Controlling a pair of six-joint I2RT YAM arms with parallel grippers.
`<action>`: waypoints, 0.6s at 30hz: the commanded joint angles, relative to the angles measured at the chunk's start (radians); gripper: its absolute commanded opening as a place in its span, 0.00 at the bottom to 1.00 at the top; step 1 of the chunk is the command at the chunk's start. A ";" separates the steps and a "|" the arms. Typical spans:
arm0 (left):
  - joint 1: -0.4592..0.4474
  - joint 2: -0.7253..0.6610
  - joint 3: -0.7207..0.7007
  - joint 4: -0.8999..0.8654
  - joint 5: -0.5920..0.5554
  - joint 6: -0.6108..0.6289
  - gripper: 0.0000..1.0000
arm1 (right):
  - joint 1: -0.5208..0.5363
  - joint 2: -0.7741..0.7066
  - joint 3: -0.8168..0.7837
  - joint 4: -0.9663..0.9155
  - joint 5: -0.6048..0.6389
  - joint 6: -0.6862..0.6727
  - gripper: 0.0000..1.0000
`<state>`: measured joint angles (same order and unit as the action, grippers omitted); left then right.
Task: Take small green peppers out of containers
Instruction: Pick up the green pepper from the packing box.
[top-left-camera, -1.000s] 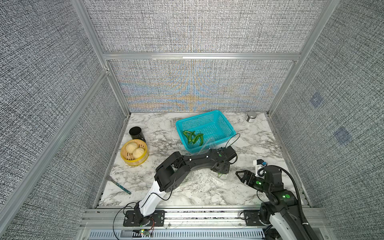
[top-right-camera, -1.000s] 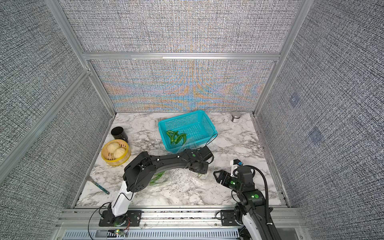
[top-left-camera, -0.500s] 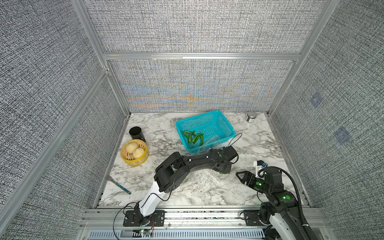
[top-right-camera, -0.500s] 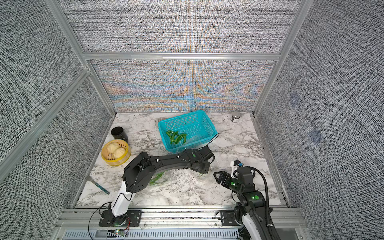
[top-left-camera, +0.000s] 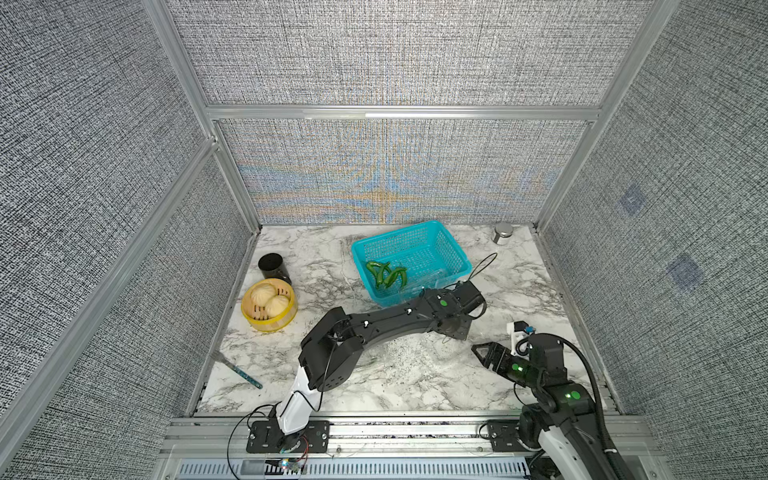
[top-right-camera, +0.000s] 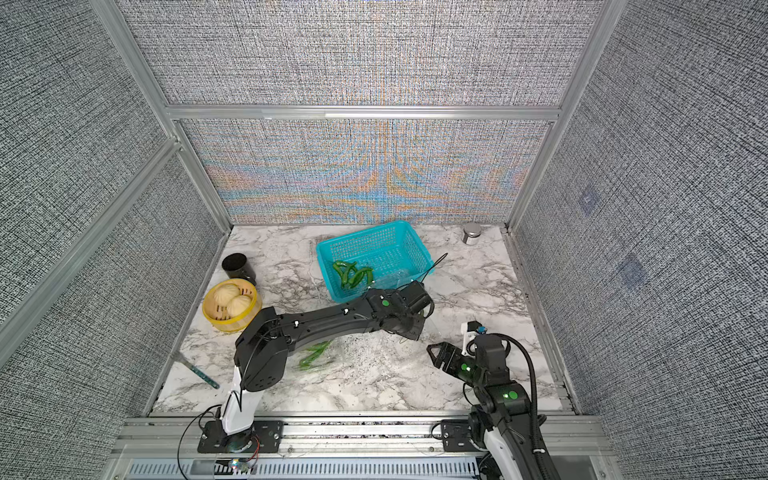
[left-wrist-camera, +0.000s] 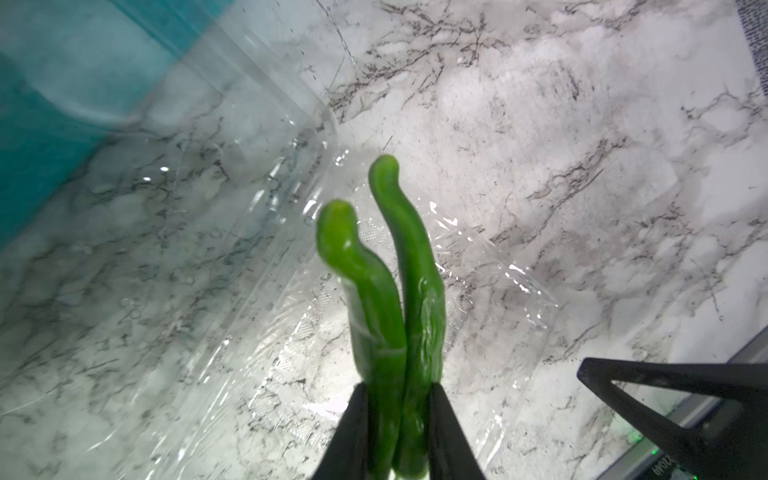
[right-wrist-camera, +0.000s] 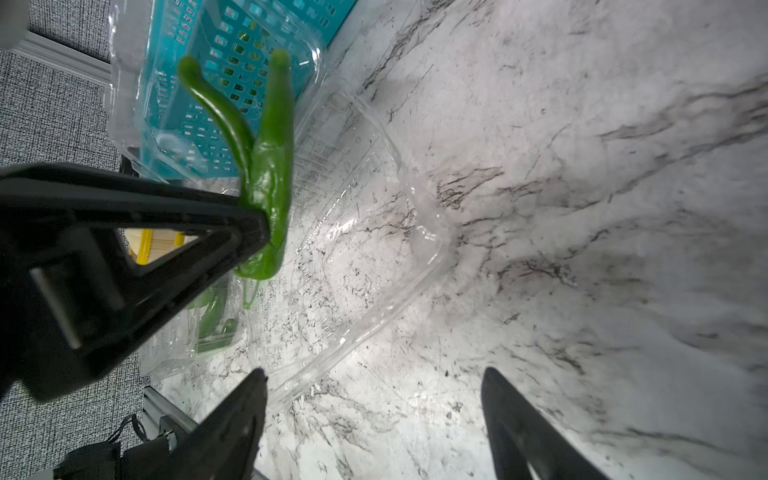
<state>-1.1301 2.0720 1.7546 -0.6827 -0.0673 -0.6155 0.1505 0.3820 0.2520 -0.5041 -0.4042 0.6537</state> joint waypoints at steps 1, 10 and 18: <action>-0.001 -0.031 0.026 -0.052 -0.034 0.038 0.11 | 0.001 -0.001 -0.002 0.004 -0.012 0.003 0.81; 0.001 -0.052 0.210 -0.187 -0.172 0.091 0.11 | 0.000 0.003 -0.005 0.010 -0.013 0.006 0.81; 0.089 -0.021 0.373 -0.208 -0.254 0.186 0.11 | 0.000 0.004 -0.010 0.016 -0.021 0.011 0.81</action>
<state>-1.0740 2.0411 2.0922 -0.8639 -0.2745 -0.4751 0.1497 0.3859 0.2417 -0.4988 -0.4095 0.6640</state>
